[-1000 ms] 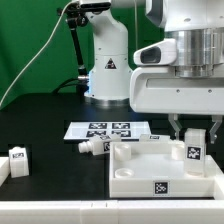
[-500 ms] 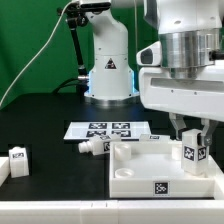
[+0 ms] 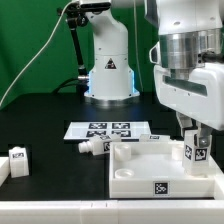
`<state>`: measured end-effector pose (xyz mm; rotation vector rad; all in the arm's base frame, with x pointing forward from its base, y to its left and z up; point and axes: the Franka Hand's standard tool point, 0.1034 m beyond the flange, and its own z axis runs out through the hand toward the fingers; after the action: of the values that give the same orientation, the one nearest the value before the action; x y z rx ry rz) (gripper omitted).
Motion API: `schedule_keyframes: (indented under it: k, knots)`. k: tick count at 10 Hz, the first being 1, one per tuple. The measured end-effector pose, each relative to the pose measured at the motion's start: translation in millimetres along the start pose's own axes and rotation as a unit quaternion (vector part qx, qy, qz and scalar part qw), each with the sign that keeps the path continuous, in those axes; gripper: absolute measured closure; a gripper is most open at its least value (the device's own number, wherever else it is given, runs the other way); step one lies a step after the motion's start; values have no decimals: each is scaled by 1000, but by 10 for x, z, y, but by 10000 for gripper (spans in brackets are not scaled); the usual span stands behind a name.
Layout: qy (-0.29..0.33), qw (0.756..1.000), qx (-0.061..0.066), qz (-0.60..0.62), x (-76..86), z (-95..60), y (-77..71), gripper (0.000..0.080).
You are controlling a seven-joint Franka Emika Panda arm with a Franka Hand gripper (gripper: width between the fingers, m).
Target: Assemble one leg
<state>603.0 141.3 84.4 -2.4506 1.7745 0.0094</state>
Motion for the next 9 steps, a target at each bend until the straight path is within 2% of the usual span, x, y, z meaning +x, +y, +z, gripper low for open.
schedule_keyframes:
  k: [1,2,5,9]
  knots:
    - [1,1000,0,-29,1,0,0,295]
    - [0,998,0,-57,-6,0,0,185]
    - [3,979,-2,-206,-39,3,-3,151]
    - [4,908,-3,-418,-33,0,-7,151]
